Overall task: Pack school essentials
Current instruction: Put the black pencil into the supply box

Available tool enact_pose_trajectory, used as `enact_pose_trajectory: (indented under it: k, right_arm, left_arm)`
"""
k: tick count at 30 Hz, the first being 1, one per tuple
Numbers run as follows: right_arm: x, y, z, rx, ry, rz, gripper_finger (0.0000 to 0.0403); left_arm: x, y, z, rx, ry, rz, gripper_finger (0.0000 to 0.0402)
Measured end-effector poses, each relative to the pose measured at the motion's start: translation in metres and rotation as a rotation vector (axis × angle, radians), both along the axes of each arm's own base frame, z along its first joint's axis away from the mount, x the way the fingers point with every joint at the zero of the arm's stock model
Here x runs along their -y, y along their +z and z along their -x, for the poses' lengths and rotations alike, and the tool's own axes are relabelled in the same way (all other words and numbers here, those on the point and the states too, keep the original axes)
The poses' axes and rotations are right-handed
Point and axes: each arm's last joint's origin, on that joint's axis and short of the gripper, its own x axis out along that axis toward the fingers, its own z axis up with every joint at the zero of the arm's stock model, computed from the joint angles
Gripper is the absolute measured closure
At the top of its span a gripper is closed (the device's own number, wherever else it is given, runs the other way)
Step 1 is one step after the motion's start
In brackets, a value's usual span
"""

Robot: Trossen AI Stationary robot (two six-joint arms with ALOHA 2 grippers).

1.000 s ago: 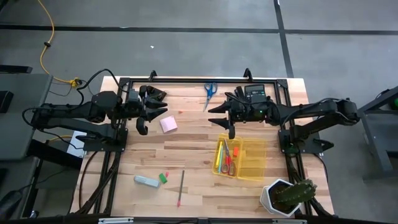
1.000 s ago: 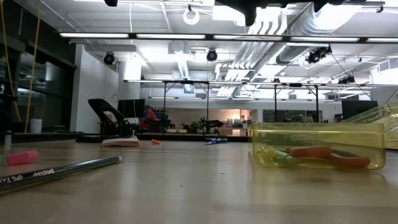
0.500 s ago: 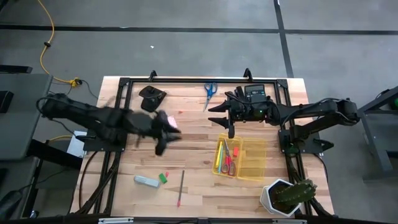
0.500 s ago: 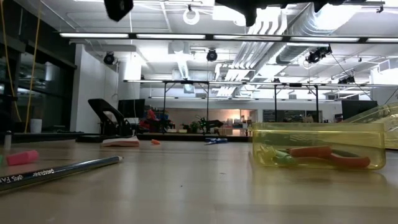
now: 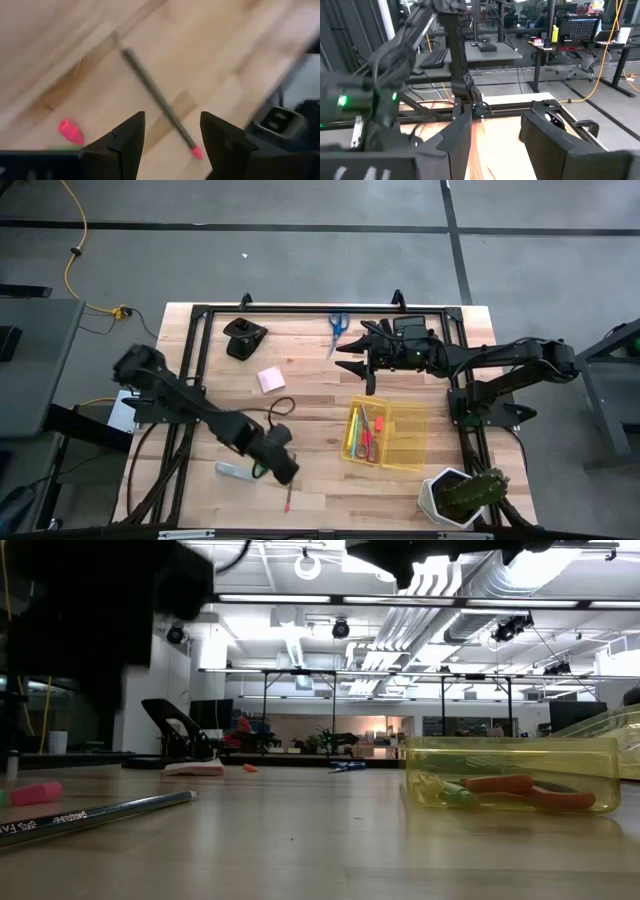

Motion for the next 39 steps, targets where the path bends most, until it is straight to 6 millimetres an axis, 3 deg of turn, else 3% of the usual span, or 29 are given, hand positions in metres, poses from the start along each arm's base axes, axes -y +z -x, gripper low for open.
enact_pose_trajectory:
  k: [3,13,22,32,39]
  right_arm:
    - [0.000,-0.001,0.000,-0.011,0.000,0.000,0.0238]
    - [0.000,-0.005,0.000,-0.054,0.001,-0.004,0.0238]
    - [0.000,-0.008,0.001,-0.085,0.001,-0.012,0.0238]
    - [0.000,-0.010,0.001,-0.101,0.000,-0.016,0.0238]
    - [0.000,-0.010,0.001,-0.108,0.000,-0.016,0.0238]
  left_arm:
    - [0.004,-0.014,-0.012,-0.053,0.045,0.014,0.0220]
    - [0.010,-0.036,-0.053,-0.143,0.009,-0.068,0.0220]
    - [0.012,-0.040,-0.056,-0.187,0.012,-0.114,0.0220]
    - [0.006,-0.039,-0.051,-0.206,-0.171,-0.245,0.0220]
    - [0.012,-0.044,-0.049,-0.201,-0.313,-0.347,0.0220]
